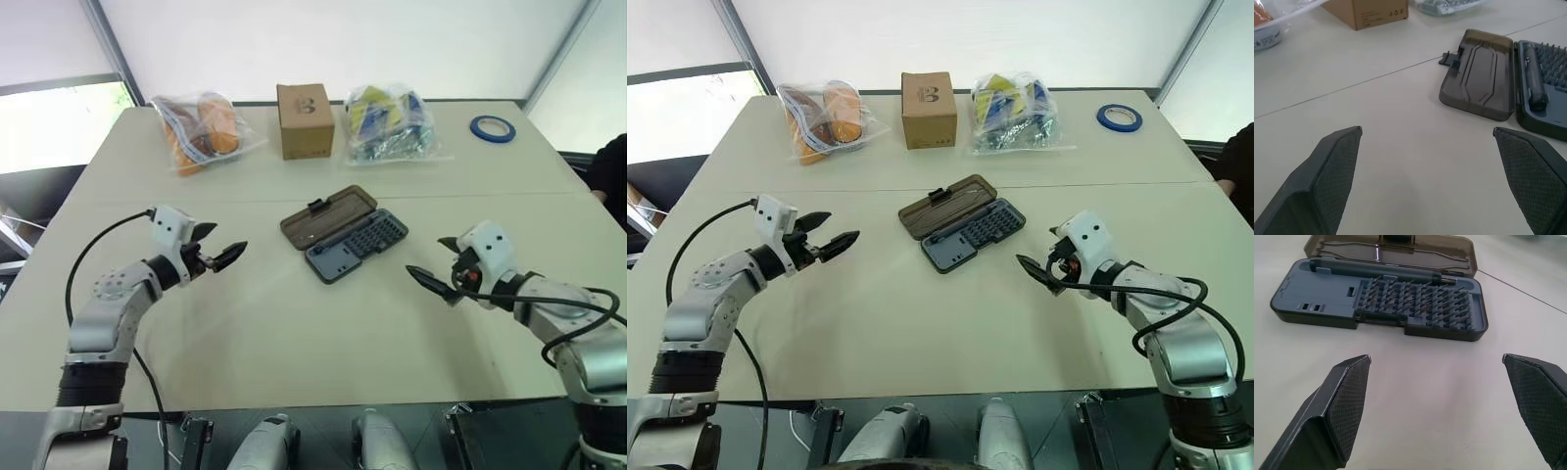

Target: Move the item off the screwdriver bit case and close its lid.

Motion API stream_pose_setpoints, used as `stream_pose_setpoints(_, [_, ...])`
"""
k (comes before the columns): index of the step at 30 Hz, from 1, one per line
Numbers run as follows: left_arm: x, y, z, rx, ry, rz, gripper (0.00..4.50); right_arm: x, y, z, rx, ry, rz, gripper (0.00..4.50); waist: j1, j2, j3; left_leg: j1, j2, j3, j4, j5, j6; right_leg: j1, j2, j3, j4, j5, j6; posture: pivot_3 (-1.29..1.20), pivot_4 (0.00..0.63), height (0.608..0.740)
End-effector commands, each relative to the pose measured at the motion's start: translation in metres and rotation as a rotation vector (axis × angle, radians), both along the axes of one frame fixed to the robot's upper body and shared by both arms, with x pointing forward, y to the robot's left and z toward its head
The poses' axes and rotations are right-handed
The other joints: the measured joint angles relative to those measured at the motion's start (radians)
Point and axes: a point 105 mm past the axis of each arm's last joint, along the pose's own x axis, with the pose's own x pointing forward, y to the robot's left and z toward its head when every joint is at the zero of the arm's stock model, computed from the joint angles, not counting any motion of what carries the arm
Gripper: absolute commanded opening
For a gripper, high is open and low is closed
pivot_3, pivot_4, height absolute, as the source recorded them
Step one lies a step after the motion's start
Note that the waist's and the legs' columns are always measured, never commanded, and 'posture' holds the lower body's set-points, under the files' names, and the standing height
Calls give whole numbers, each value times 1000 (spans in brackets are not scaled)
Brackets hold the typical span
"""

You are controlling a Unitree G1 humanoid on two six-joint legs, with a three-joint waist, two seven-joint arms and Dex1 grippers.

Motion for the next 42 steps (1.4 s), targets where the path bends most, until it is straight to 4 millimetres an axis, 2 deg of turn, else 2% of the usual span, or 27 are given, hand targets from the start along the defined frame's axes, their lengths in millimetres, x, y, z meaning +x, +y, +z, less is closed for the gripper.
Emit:
stream_pose_setpoints(1, [-1,3,14,-18,-45,13,4500,4,2,10,-3,-60,-6,4451,0,0,0,0,0,0,0,0,0,0,0,0,0,0,0,0,150,740])
stream_pose_setpoints(10, [3,5,18,-12,-62,28,4500,4,5,6,1,-53,-19,4451,0,0,0,0,0,0,0,0,0,0,0,0,0,0,0,0,150,740])
stream_pose_setpoints(14, [7,4,18,-29,-68,37,4500,12,5,12,9,-63,-25,4451,0,0,0,0,0,0,0,0,0,0,0,0,0,0,0,0,150,740])
stream_pose_setpoints(19, [7,5,16,-24,-62,33,4500,11,4,11,1,-64,-28,4451,0,0,0,0,0,0,0,0,0,0,0,0,0,0,0,0,150,740])
stream_pose_setpoints(30, [15,14,25,-1,-81,45,4500,13,5,13,-13,-77,-31,4451,-1,0,0,0,0,0,0,0,0,0,0,0,0,0,0,0,150,740])
stream_pose_setpoints(32, [20,14,27,6,-87,46,4500,13,13,19,5,-85,6,4451,0,0,0,0,0,0,0,0,0,0,0,0,0,0,0,0,150,740])
stream_pose_setpoints(35, [33,6,31,35,-107,12,4500,8,44,40,130,-95,138,4451,-1,0,0,0,0,0,0,0,0,0,0,0,0,0,0,0,150,740])
stream_pose_setpoints(38, [56,-16,39,58,-125,-78,4500,2,70,56,162,-103,244,4451,4,0,0,0,0,0,1,0,0,0,0,-1,0,0,0,0,150,740])
stream_pose_setpoints(42, [87,-47,46,66,-106,-175,4500,1,80,60,149,-117,254,4451,20,-1,0,0,-1,-2,3,0,0,2,0,-2,0,0,0,0,150,740])
